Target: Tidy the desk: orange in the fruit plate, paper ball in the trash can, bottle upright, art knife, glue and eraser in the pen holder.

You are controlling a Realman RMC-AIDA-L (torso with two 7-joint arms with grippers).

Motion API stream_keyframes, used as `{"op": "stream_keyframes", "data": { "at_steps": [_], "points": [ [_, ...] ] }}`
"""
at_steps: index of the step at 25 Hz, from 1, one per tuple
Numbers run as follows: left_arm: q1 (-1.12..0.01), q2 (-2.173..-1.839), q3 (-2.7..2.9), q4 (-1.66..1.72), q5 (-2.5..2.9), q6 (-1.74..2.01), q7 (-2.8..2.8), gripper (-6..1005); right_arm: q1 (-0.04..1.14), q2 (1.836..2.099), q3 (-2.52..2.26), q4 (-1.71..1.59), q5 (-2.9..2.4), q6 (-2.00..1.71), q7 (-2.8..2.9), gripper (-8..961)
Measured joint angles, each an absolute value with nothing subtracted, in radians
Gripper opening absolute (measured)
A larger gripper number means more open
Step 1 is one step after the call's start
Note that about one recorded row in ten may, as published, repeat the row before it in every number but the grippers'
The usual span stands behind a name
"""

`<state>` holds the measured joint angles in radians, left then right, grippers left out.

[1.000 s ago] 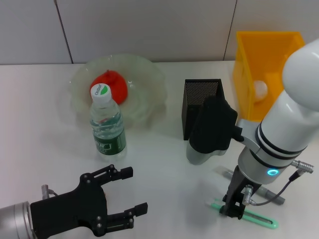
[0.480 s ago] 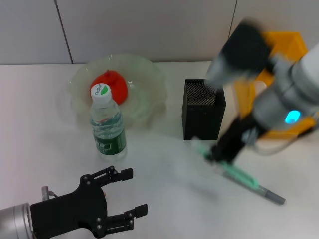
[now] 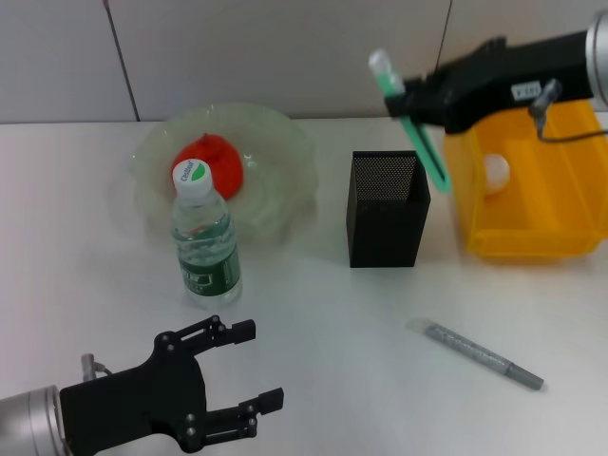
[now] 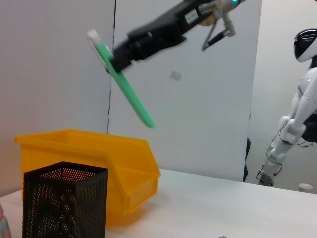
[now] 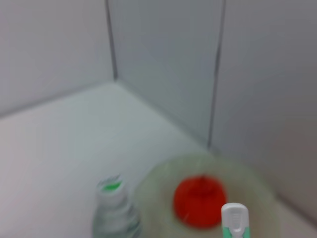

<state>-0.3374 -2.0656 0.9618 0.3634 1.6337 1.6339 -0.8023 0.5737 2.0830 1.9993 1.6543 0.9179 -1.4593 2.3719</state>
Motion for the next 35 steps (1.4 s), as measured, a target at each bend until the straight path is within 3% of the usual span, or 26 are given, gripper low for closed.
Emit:
{"op": "stream_keyframes", "data": {
  "at_steps": [11,25,35],
  "points": [
    [-0.344,-2.066,0.962,0.359,1.634,1.629,-0.803,803,0.418,2.086,1.987,1.358,1.416,-1.161,1.812,174],
    [-0.342,-2.065,0.962,0.351,1.634,1.628,-0.813,802,0.382,2.083,1.995,0.881,1.903,-1.182,1.09,185],
    [-0.339,-2.065,0.962,0.351,1.634,1.63,-0.813,801,0.438,2.086,1.99,0.688,1.98,-1.195,0.932,220]
  ]
}}
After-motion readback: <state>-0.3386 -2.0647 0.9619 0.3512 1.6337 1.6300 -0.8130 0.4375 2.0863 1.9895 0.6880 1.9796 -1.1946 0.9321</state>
